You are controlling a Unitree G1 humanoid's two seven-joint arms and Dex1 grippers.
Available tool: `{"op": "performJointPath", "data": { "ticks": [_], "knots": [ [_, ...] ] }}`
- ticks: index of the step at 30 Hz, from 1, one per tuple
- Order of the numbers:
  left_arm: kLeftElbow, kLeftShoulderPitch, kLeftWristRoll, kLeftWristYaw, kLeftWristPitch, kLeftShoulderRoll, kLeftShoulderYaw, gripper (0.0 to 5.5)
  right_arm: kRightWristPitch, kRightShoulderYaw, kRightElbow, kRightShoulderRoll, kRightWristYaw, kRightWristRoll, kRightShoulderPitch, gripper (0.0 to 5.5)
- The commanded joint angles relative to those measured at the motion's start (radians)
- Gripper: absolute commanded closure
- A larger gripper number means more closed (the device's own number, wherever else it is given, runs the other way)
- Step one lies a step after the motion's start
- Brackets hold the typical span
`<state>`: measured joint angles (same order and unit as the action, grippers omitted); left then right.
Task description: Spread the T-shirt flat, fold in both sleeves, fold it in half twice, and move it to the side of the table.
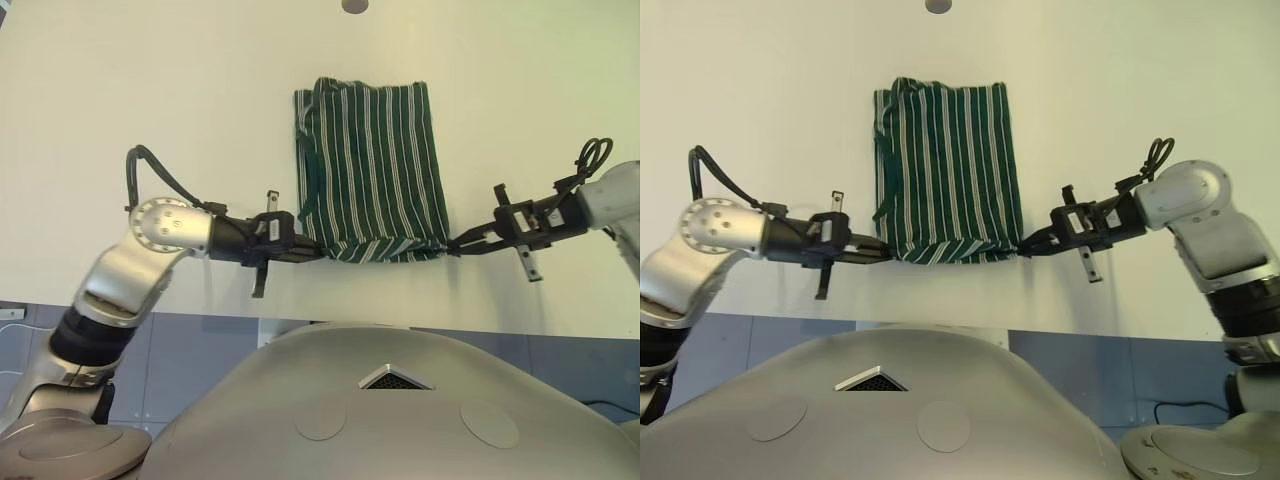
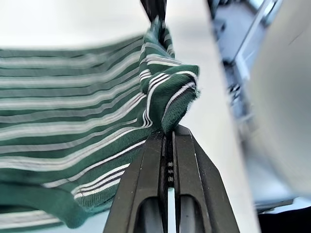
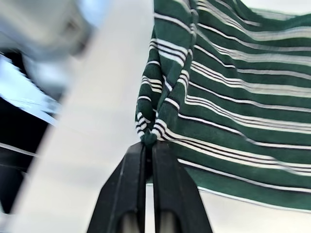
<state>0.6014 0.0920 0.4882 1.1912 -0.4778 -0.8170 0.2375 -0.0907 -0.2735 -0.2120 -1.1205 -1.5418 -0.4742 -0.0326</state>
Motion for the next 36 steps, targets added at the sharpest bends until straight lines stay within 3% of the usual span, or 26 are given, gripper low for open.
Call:
{"op": "performJointPath", "data": {
  "ticks": [1,5,9,11,13,14,19,21,23,27,31,33,36],
  "knots": [
    [-0.037,-0.142,0.117,0.044,-0.098,-0.044,-0.084,5.5,-0.188,0.031,0.02,0.008,-0.063,-0.097,-0.205,5.5],
    [-0.443,-0.515,-0.06,0.051,-0.035,0.087,0.045,5.5,-0.185,-0.068,0.371,0.181,-0.071,0.063,-0.509,5.5],
    [-0.915,-0.7,-0.23,-0.001,0.145,0.234,0.106,5.5,-0.085,-0.133,0.796,0.387,-0.021,0.249,-0.725,5.5],
    [-1.097,-0.743,-0.309,-0.04,0.247,0.298,0.132,5.5,-0.021,-0.125,0.963,0.474,0.098,0.321,-0.783,5.5],
    [-1.204,-0.754,-0.347,-0.077,0.311,0.35,0.125,5.5,0.025,-0.086,1.099,0.554,0.25,0.366,-0.831,4.9],
    [-1.245,-0.76,-0.356,-0.095,0.327,0.372,0.113,5.18,0.043,-0.075,1.137,0.574,0.291,0.382,-0.837,4.7],
    [-1.406,-0.827,-0.339,-0.263,0.366,0.435,-0.024,4.57,0.227,-0.013,1.228,0.596,0.574,0.475,-0.833,4.0],
    [-1.404,-0.832,-0.262,-0.333,0.329,0.435,-0.149,4.24,0.258,0.064,1.177,0.64,0.554,0.396,-0.805,3.61],
    [-1.316,-0.783,-0.164,-0.374,0.279,0.437,-0.273,3.85,0.201,0.108,1.047,0.695,0.424,0.279,-0.72,3.52],
    [-1.019,-0.601,-0.066,-0.48,0.212,0.468,-0.384,3.85,0.071,0.045,1.025,0.821,0.317,0.265,-0.617,3.52],
    [-0.8,-0.491,-0.057,-0.577,0.148,0.514,-0.375,3.85,0.132,-0.032,1.293,0.857,0.494,0.452,-0.633,3.52],
    [-0.735,-0.453,-0.104,-0.621,0.134,0.507,-0.346,3.85,0.151,0.03,1.4,0.809,0.704,0.457,-0.646,3.52],
    [-0.664,-0.405,-0.12,-0.684,0.12,0.509,-0.357,3.85,0.128,0.207,1.51,0.647,0.941,0.356,-0.585,3.52]
  ]
}}
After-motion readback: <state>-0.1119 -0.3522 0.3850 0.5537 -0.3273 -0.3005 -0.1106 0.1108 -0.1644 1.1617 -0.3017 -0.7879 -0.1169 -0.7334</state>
